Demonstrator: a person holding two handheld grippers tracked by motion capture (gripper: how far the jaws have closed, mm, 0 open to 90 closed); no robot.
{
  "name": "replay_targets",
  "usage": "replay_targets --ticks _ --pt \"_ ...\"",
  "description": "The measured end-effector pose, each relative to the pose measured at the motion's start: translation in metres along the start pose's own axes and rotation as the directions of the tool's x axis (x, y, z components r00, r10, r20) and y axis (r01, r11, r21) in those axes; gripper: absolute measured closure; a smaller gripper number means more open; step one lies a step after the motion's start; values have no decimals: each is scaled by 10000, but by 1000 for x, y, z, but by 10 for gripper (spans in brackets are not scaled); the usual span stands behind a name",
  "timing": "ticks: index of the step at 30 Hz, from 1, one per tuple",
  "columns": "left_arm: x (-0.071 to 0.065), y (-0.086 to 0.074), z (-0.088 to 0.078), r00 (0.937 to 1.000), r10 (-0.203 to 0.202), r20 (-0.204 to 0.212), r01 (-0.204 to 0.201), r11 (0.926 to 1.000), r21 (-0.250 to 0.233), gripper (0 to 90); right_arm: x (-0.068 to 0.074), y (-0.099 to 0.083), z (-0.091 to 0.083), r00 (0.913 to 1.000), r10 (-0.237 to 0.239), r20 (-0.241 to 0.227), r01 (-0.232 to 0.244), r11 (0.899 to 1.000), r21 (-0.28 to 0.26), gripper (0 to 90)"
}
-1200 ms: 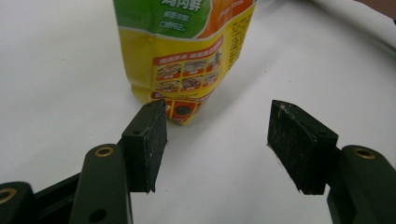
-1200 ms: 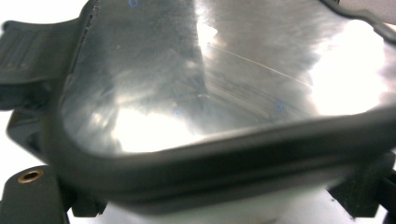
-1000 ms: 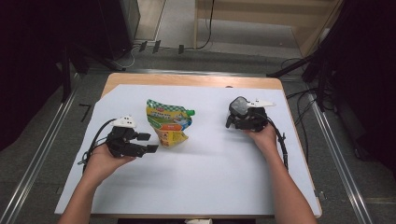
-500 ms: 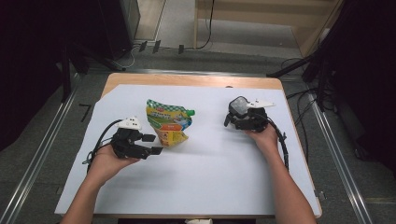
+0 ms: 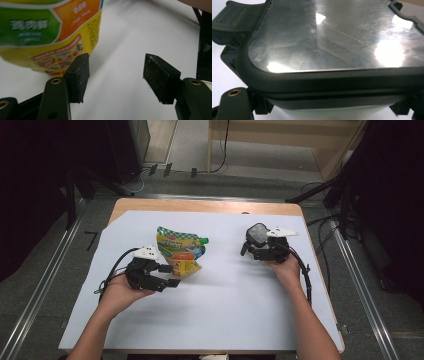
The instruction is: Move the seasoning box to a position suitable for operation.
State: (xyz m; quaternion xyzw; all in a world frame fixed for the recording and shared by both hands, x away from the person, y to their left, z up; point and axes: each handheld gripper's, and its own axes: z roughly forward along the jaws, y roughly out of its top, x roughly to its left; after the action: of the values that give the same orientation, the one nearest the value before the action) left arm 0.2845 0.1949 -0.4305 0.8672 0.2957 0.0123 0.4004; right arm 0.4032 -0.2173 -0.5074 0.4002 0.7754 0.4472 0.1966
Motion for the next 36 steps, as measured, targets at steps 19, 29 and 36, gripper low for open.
replay_targets --ticks 19,29,36 --pt "-13 22 30 9946 708 757 -727 9971 224 384 21 -13 -31 9989 -345 -333 342 9994 -98 155" --pt "-18 28 39 9900 915 1076 -950 9951 277 383 35 -20 -42 9948 -669 -772 664 9978 -86 155" --pt "-24 32 44 9866 1111 1195 -1149 9931 250 385 54 -26 -43 9880 -765 -1343 778 9970 48 155"
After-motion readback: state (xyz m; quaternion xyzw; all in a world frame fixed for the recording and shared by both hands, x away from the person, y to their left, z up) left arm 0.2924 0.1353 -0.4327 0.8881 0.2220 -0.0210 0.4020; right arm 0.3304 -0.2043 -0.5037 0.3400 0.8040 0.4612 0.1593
